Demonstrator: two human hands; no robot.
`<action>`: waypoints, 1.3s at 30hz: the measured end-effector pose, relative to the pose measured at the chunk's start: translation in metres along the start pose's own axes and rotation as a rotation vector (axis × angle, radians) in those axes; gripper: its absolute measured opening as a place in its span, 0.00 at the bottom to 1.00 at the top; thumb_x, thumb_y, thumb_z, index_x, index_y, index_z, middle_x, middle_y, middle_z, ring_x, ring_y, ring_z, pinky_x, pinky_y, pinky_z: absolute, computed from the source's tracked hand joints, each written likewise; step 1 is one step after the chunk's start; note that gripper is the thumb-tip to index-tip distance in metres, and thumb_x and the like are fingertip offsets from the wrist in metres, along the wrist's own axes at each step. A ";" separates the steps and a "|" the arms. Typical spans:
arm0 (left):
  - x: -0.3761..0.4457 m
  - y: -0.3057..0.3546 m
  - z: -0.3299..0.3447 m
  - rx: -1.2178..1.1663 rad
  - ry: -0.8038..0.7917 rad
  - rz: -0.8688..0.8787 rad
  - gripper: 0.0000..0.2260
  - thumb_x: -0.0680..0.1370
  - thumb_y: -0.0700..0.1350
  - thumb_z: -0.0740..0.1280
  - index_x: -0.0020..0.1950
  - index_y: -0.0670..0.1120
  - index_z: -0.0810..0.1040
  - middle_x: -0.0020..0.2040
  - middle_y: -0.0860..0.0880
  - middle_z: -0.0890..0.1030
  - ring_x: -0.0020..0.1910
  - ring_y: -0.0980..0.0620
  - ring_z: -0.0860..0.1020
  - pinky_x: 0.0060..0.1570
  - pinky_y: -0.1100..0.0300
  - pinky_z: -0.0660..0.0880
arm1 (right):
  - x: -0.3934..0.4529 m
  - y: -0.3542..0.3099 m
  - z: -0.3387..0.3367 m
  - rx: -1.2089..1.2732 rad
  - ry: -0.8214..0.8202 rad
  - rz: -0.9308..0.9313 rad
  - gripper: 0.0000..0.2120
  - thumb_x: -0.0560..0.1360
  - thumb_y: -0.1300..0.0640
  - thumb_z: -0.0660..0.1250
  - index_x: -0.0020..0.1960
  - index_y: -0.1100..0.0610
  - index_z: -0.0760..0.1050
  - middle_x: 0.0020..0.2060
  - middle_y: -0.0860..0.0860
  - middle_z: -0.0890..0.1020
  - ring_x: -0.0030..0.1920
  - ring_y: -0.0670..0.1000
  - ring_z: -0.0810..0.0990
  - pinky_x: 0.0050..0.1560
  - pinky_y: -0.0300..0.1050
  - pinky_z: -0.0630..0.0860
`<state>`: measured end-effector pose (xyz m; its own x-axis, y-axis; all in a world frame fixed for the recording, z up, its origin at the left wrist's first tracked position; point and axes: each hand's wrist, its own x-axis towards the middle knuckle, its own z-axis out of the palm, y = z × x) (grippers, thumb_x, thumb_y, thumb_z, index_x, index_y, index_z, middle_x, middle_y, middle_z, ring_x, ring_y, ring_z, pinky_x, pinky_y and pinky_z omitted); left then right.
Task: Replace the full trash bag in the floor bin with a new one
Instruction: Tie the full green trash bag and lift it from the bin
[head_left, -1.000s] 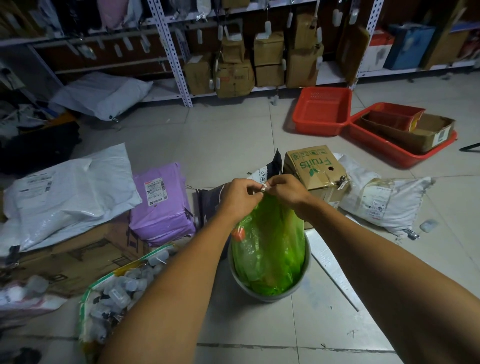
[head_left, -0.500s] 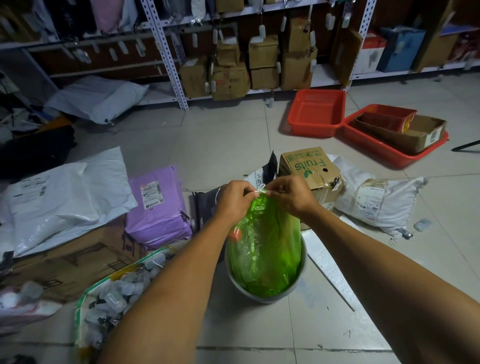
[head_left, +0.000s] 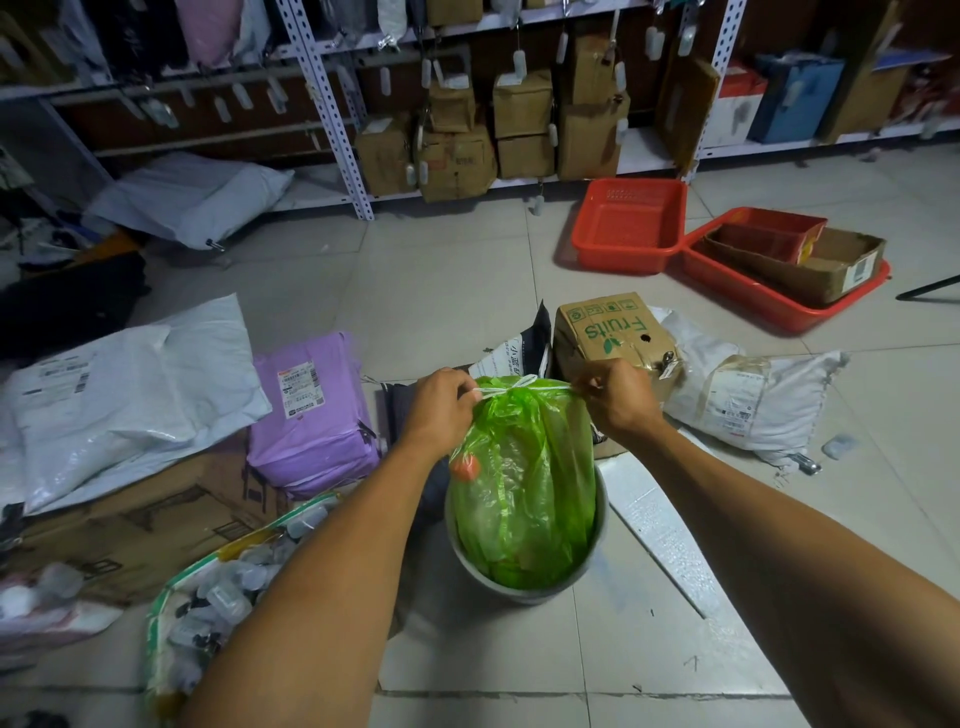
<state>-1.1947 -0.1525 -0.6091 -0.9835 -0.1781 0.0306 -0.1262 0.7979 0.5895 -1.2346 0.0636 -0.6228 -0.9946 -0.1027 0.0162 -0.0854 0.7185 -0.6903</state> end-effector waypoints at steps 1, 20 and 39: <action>0.000 0.000 0.000 0.013 -0.012 0.000 0.07 0.79 0.41 0.68 0.50 0.40 0.83 0.53 0.43 0.83 0.51 0.48 0.78 0.48 0.63 0.67 | 0.000 0.002 -0.001 -0.004 -0.001 0.013 0.09 0.74 0.67 0.67 0.47 0.57 0.84 0.52 0.54 0.84 0.53 0.55 0.79 0.55 0.48 0.77; -0.019 -0.036 -0.001 -0.029 -0.050 -0.069 0.11 0.77 0.41 0.68 0.59 0.44 0.81 0.53 0.46 0.85 0.49 0.51 0.81 0.49 0.62 0.73 | -0.012 -0.049 0.035 -0.209 -0.134 -0.224 0.17 0.78 0.46 0.63 0.64 0.51 0.76 0.58 0.59 0.77 0.59 0.59 0.75 0.57 0.59 0.76; -0.044 -0.105 0.061 -0.269 -0.224 -0.255 0.16 0.73 0.35 0.68 0.55 0.52 0.84 0.49 0.47 0.86 0.50 0.44 0.83 0.51 0.44 0.81 | -0.014 -0.039 0.052 -0.318 0.045 -0.281 0.13 0.75 0.65 0.64 0.59 0.58 0.74 0.52 0.59 0.79 0.53 0.60 0.76 0.47 0.55 0.78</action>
<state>-1.1457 -0.1927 -0.7215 -0.9327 -0.1969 -0.3021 -0.3599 0.5604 0.7459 -1.2144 0.0014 -0.6333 -0.9311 -0.2994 0.2083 -0.3603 0.8442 -0.3968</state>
